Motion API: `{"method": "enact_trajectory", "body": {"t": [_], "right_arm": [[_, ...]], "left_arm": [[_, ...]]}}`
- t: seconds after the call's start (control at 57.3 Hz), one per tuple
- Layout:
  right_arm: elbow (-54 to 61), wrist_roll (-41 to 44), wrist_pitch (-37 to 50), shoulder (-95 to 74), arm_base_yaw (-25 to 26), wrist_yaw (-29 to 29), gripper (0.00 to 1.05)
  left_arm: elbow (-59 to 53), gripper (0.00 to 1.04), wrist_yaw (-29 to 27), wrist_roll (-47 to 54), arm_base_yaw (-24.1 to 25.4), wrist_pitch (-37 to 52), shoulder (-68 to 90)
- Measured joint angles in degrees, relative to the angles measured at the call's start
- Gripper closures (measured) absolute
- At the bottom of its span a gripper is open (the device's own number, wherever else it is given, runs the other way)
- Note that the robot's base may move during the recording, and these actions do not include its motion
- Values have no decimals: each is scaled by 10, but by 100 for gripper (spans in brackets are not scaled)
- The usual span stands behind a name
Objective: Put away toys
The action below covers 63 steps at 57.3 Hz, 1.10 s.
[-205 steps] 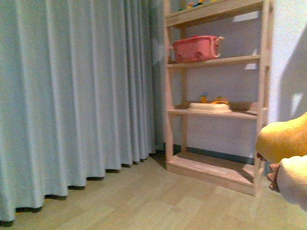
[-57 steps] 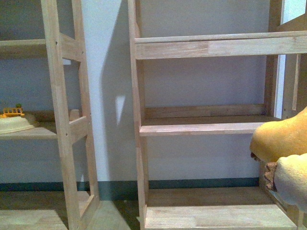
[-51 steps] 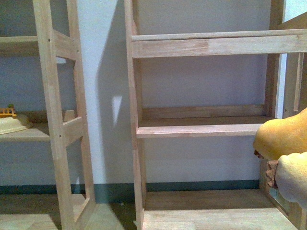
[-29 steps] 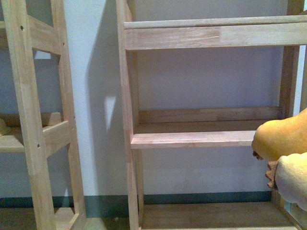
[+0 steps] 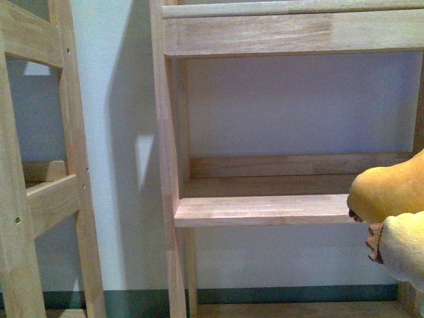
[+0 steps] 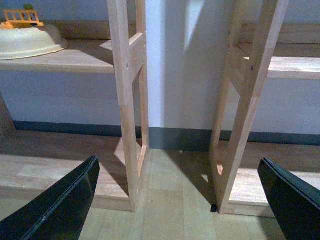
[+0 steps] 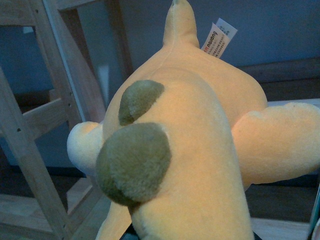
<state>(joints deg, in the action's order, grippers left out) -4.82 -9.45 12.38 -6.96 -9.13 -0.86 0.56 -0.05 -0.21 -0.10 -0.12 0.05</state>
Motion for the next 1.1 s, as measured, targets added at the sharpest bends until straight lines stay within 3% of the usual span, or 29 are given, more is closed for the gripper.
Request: {"method": "enact_trajectory", "body": {"t": [0.715,0.854,1.099], "right_arm": [[0,0,0,0,0,0,98],[-64,49,-145,-35,-4,82,98],[-171,74,-149,-90,29,61,98]], "left_arm": [[0,6,0,0,0,0,0],[0,6,0,0,0,0,0],[0,6,0,0,0,0,0]]}}
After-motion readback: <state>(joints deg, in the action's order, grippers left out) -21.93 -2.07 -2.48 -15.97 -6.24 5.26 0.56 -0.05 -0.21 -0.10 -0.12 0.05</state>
